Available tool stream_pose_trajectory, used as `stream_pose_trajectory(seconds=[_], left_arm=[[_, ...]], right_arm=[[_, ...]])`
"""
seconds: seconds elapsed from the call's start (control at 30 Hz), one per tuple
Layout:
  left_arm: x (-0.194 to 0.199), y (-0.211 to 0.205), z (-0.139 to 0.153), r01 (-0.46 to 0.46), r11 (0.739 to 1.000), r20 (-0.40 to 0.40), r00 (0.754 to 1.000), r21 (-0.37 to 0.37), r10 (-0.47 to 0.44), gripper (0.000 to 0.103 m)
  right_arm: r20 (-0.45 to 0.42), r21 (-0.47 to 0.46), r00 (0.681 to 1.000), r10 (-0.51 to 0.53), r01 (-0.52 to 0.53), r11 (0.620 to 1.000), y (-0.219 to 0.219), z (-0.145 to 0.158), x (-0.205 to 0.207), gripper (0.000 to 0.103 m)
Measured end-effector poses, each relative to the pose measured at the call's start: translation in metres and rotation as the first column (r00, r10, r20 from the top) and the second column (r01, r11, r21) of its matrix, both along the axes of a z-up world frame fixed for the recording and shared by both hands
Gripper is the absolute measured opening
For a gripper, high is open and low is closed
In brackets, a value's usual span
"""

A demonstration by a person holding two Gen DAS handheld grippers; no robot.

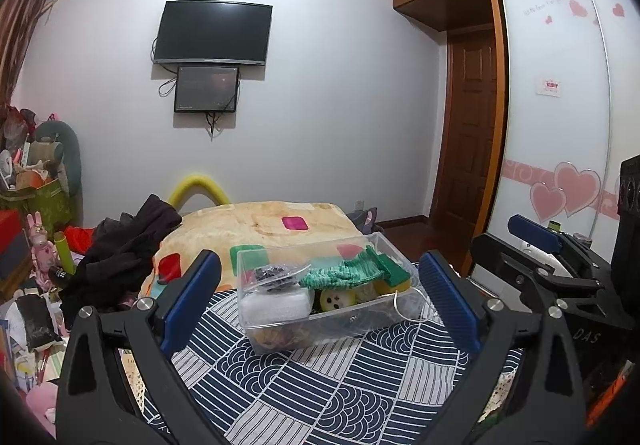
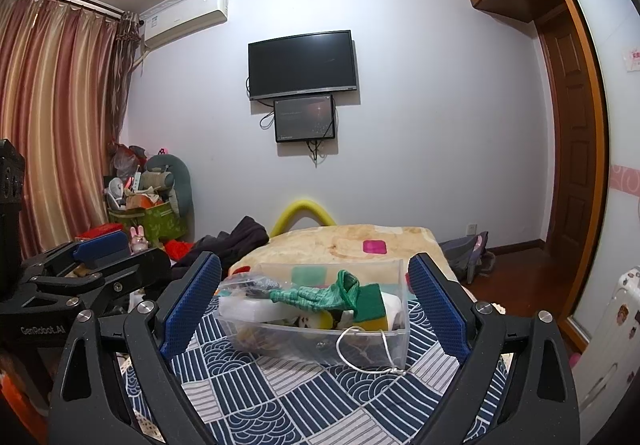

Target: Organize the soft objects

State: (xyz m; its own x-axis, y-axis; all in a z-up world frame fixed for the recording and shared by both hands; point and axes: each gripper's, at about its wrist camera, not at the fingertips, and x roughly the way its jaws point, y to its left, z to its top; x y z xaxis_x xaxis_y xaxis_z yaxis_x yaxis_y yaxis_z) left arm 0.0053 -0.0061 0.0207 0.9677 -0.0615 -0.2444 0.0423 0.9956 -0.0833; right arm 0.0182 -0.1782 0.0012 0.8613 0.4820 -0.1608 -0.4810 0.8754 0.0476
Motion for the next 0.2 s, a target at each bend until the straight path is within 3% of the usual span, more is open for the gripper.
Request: stream_pose_trajectory(seconds=[0.2], left_arm=[[0.0000, 0.0006, 0.0010, -0.003, 1.000, -0.002, 1.000, -0.005, 0.003, 0.101]], right_arm=[[-0.005, 0.001, 1.000, 0.000, 0.000, 1.000, 0.0003, 0.0003, 0.0001, 0.094]])
